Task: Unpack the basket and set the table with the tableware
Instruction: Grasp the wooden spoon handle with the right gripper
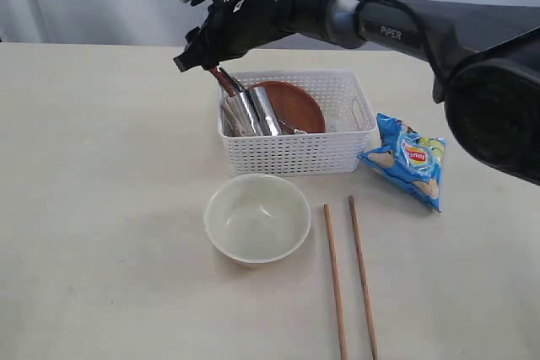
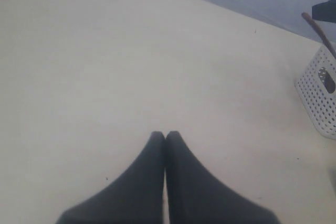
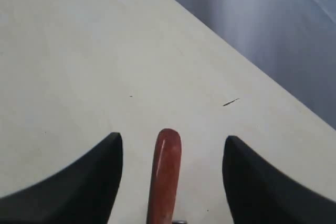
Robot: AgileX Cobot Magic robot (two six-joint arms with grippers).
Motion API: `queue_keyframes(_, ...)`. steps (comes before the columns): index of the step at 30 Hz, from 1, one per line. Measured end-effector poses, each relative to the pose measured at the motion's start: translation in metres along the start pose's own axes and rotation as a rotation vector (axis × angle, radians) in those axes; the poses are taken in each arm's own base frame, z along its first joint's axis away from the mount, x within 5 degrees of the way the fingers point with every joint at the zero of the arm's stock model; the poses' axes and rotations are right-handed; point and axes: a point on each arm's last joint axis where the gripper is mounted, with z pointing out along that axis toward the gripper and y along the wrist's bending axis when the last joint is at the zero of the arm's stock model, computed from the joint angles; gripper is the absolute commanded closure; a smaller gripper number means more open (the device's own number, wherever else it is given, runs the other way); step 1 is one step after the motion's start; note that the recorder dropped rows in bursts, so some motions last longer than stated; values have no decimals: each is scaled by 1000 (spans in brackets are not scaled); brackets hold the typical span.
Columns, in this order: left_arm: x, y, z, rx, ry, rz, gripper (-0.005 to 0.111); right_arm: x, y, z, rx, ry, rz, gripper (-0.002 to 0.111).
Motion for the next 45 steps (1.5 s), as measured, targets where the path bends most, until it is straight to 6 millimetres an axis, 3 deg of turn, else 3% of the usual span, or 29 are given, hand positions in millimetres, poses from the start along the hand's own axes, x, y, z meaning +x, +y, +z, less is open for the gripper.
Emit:
queue_keyframes(7,0,0,0,0,0,0,107,13,2,11,-8,31,13,54)
queue_keyframes(25,0,0,0,0,0,0,107,21,1,21,3,31,17,54)
queue_keyframes(33,0,0,0,0,0,0,107,20,0,21,16,13,16,81)
queue_keyframes(45,0,0,0,0,0,0,107,19,1,21,15,13,24,83)
